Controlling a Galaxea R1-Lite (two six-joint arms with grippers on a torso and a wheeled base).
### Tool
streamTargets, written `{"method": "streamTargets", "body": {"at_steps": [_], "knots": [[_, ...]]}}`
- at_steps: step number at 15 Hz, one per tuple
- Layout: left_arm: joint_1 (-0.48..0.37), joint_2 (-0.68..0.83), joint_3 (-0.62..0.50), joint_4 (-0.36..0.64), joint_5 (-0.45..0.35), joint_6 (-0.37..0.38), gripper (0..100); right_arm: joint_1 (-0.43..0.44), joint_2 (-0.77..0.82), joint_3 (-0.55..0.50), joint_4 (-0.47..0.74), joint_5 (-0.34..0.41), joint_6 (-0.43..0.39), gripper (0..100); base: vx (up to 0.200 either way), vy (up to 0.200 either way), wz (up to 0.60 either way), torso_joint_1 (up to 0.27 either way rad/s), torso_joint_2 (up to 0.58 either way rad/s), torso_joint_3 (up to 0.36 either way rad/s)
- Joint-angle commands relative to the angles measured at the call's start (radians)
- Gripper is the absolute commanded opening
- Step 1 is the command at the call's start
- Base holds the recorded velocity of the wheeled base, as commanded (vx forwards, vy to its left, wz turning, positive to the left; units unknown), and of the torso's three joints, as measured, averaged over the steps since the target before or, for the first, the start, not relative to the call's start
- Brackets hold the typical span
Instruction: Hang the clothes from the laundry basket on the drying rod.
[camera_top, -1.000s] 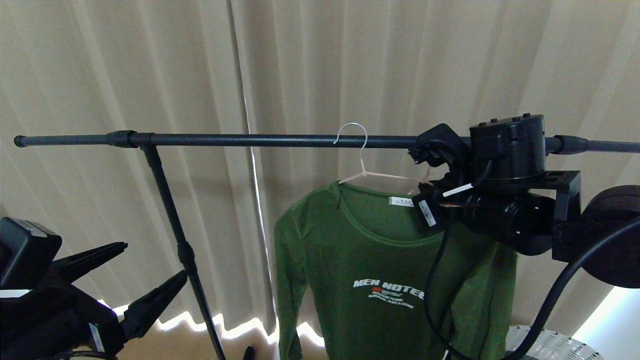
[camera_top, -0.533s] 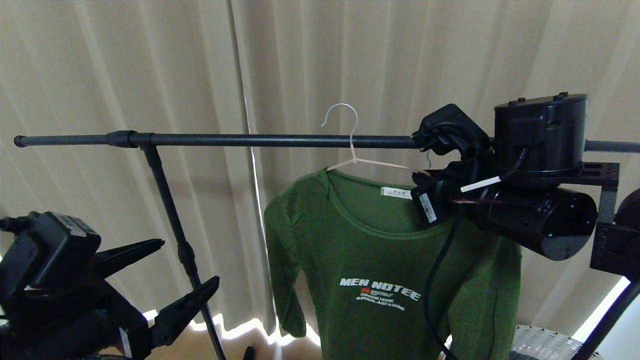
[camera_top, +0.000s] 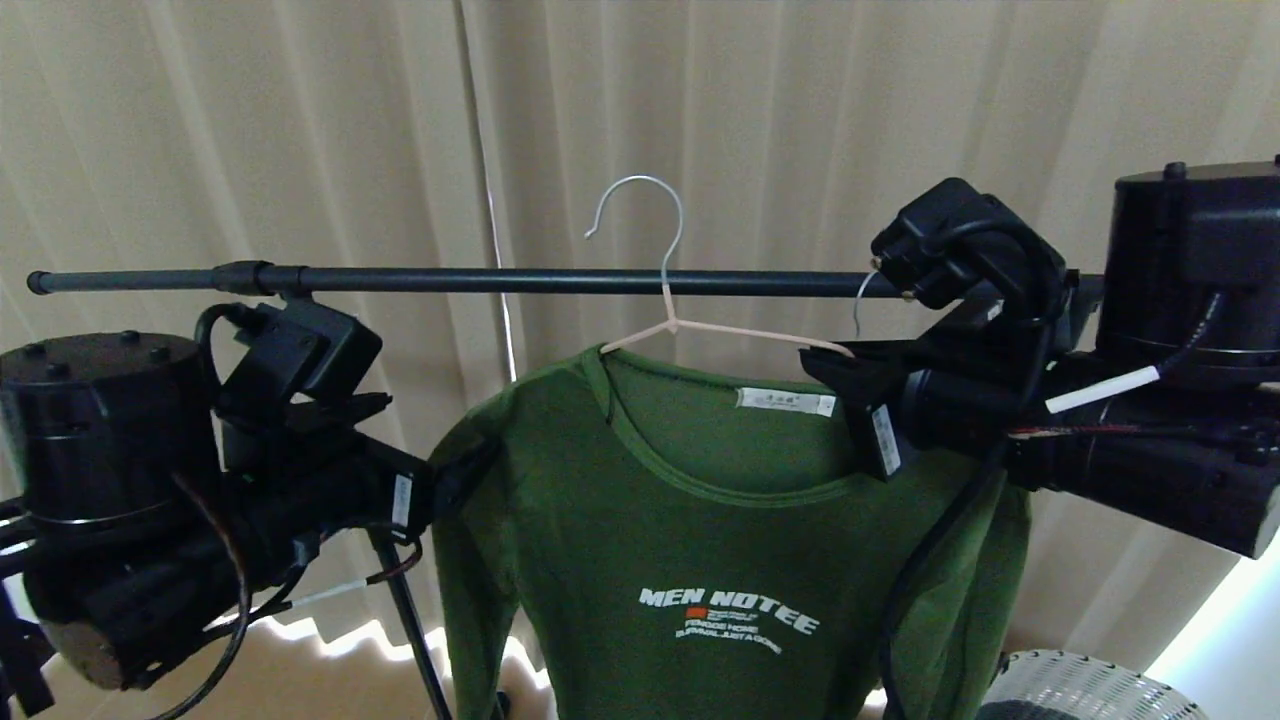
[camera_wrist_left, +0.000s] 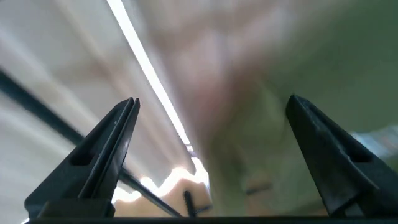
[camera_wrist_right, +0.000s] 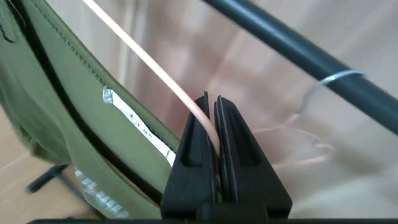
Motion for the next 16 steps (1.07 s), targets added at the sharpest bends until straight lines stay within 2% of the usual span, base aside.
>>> {"method": "streamTargets", "body": {"at_steps": [1,4,6,8,12,14,16], "knots": [[0.012,0.089,-0.052,0.0,0.017,-0.011,100,-0.001,-0.043,0.03,-0.001,0.032,0.003,0,0.0,0.0,0.0,0.0,0.0,0.0],[0.012,0.121,-0.089,-0.002,0.063,-0.026,100,0.001,-0.061,0.047,0.001,0.132,0.038,0,0.0,0.0,0.0,0.0,0.0,0.0],[0.012,0.141,-0.115,-0.002,0.08,-0.045,100,0.002,-0.076,0.04,0.071,0.225,0.095,0,0.0,0.0,0.0,0.0,0.0,0.0],[0.012,0.161,-0.121,-0.005,0.08,-0.048,100,0.024,-0.084,0.036,0.101,0.259,0.155,0,0.0,0.0,0.0,0.0,0.0,0.0],[0.006,0.178,-0.097,-0.083,0.074,-0.046,100,0.033,-0.072,-0.002,0.171,0.224,0.179,0,0.0,0.0,0.0,0.0,0.0,0.0],[0.004,0.169,-0.048,-0.152,0.067,-0.041,100,0.011,-0.044,-0.079,0.262,0.121,0.23,0,0.0,0.0,0.0,0.0,0.0,0.0],[0.004,0.155,0.01,-0.236,0.055,-0.041,100,-0.004,0.0,-0.145,0.302,0.035,0.277,0,0.0,0.0,0.0,0.0,0.0,0.0]]}}
